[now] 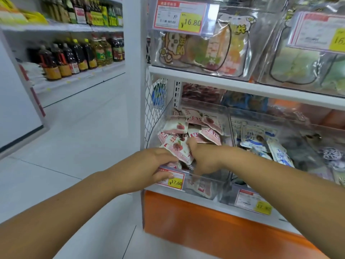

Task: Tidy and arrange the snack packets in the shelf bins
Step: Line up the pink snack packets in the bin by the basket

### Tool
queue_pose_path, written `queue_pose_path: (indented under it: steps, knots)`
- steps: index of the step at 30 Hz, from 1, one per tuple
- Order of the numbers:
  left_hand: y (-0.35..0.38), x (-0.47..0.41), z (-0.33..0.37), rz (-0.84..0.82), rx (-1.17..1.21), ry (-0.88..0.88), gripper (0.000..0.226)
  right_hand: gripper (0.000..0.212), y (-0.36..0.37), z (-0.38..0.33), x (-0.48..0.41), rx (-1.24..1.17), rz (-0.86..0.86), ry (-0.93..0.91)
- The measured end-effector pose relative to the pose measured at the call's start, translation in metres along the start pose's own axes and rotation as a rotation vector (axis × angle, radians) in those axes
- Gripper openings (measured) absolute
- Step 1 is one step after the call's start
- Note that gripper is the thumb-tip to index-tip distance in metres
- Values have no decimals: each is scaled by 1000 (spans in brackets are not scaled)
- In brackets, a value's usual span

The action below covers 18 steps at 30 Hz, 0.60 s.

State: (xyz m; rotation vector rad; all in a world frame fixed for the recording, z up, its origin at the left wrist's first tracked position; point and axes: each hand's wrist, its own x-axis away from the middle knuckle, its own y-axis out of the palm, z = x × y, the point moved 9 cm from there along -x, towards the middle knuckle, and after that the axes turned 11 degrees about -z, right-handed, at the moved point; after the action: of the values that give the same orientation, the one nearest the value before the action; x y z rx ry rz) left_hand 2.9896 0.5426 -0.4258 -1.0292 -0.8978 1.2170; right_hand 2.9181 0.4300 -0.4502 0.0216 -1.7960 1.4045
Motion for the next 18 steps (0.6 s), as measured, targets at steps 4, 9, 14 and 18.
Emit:
queue_pose_path:
  steps: [4, 9, 14, 18]
  knots:
    - [-15, 1, 0, 68, 209, -50, 51, 72, -33, 2, 32, -199, 174, -88]
    - [-37, 5, 3, 241, 441, -96, 78, 20, -79, 11, 92, -501, 405, -283]
    - [-47, 7, 0, 323, 732, -140, 82, 15, -69, -14, 92, -608, 409, -498]
    - [-65, 30, -19, 411, 627, -227, 43, 22, -80, -7, 79, -563, 443, -476]
